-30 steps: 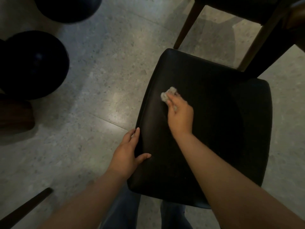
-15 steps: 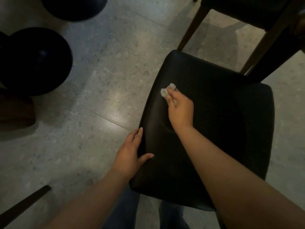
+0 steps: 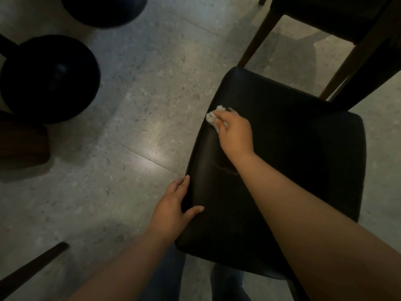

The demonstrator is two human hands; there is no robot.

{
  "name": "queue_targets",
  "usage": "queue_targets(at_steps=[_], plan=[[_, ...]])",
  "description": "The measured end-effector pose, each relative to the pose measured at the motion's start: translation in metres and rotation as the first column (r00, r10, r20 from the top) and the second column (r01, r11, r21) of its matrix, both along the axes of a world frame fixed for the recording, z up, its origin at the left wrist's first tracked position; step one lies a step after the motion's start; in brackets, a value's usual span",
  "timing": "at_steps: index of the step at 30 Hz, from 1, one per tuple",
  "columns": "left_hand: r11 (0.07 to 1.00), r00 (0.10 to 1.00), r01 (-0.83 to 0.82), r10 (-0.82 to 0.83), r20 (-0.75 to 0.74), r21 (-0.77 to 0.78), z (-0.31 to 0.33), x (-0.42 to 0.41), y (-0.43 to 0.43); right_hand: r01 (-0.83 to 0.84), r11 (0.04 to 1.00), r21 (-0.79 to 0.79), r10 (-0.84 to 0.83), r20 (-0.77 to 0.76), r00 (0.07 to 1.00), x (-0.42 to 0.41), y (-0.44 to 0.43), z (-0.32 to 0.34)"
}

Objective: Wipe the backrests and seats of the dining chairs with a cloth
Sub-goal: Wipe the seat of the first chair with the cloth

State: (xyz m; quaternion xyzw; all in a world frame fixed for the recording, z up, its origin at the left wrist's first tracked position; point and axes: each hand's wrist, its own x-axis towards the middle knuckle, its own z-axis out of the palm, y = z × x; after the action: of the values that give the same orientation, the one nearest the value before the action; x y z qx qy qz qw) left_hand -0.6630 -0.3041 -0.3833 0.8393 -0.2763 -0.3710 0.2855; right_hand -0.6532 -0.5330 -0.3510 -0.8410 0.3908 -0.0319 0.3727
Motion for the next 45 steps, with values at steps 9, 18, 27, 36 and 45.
queue_targets(at_steps=[9,18,27,36,45], plan=[[0.996,0.997,0.083,-0.083,-0.006,0.038,0.010,0.013,0.012,-0.262,0.944,0.200,0.274,-0.037,0.961,-0.025,0.048,0.001],[0.985,0.998,0.033,-0.041,0.048,0.167,0.096,0.023,0.028,0.134,0.982,0.136,-0.132,-0.025,0.991,-0.084,0.034,0.075],[0.994,0.947,-0.072,0.042,0.320,0.081,0.262,0.027,-0.011,0.217,0.968,0.126,-0.227,0.069,0.971,-0.122,0.023,0.214],[0.995,0.886,-0.087,0.103,0.452,-0.057,0.417,0.011,-0.035,0.157,0.984,0.085,-0.172,0.229,0.958,-0.135,0.006,0.342],[0.987,0.856,-0.042,0.117,0.504,-0.158,0.491,0.003,-0.034,0.136,0.987,-0.082,-0.106,0.295,0.950,-0.156,0.002,0.427]])
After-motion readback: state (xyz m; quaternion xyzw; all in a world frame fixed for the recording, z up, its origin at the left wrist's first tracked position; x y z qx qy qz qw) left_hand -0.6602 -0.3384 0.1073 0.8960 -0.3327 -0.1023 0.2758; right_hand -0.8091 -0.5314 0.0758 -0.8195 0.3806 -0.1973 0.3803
